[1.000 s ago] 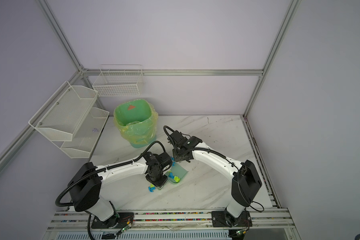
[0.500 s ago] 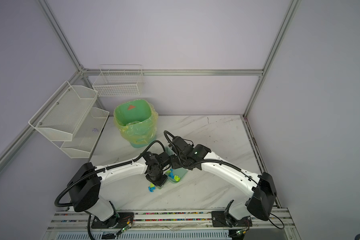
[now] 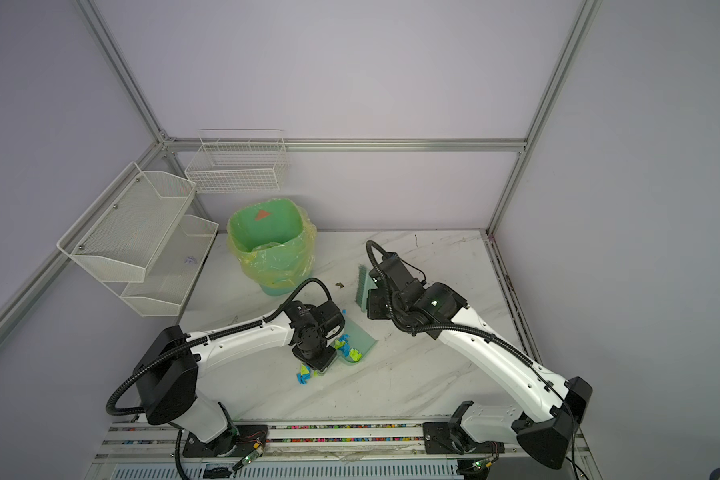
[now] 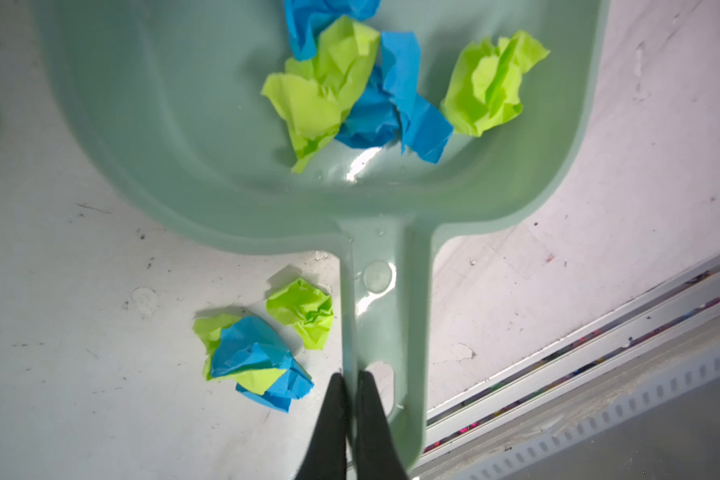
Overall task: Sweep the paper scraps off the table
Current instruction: 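Raise the dustpan toward the bin with the left while the right lifts the brush away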
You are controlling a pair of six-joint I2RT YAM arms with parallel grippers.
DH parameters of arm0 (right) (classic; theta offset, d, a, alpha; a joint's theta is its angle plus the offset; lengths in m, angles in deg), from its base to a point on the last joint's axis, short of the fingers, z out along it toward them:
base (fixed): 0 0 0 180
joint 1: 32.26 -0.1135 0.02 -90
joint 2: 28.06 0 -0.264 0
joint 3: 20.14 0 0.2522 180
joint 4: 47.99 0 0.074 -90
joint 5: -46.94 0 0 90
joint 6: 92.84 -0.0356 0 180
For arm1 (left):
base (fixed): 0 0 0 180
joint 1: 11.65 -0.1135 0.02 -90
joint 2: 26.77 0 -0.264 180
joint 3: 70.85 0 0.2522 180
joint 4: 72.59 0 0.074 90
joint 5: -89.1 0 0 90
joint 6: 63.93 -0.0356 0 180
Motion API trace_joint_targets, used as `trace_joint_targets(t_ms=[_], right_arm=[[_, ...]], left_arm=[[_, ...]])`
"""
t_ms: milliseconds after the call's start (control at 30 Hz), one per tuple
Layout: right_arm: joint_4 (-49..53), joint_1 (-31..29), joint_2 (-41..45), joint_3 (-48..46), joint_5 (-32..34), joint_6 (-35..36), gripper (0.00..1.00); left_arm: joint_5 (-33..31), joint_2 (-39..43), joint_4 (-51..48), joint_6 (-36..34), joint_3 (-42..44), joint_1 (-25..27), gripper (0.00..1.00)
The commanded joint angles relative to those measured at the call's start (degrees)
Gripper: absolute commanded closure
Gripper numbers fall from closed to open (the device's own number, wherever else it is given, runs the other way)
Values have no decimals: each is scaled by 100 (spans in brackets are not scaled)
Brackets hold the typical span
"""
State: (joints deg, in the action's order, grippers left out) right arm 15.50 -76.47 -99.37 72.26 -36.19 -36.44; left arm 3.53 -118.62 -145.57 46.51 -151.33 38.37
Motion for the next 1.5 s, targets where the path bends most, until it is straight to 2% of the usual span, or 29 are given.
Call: trace_joint_targets(t_ms=[0, 400, 600, 800, 1100, 1333, 1467], right_arm=[[169, 366, 111, 65, 299, 35, 100], [-76, 726, -65, 32, 796, 336, 100], [-387, 843, -3, -233, 701, 381, 100], [-624, 868, 96, -546, 553, 390, 100], [-948, 870, 218, -795, 246, 394, 100], [-1154, 863, 232, -1003, 48, 425, 100], [-1260, 870, 215, -1077, -69, 426, 100]], left_arm=[[15, 413, -171, 47, -692, 24, 100], [-337, 638, -1023, -138, -1862, 19, 100], [-1272, 466, -1600, -138, -2649, 6, 100], [-1777, 307, -2001, -333, -3394, -98, 100], [-2082, 7, -2537, -639, -4581, -715, 100], [-2235, -316, -2830, -1015, -5878, -1302, 100], [-2207, -324, -2651, -1065, -6147, -1793, 100]])
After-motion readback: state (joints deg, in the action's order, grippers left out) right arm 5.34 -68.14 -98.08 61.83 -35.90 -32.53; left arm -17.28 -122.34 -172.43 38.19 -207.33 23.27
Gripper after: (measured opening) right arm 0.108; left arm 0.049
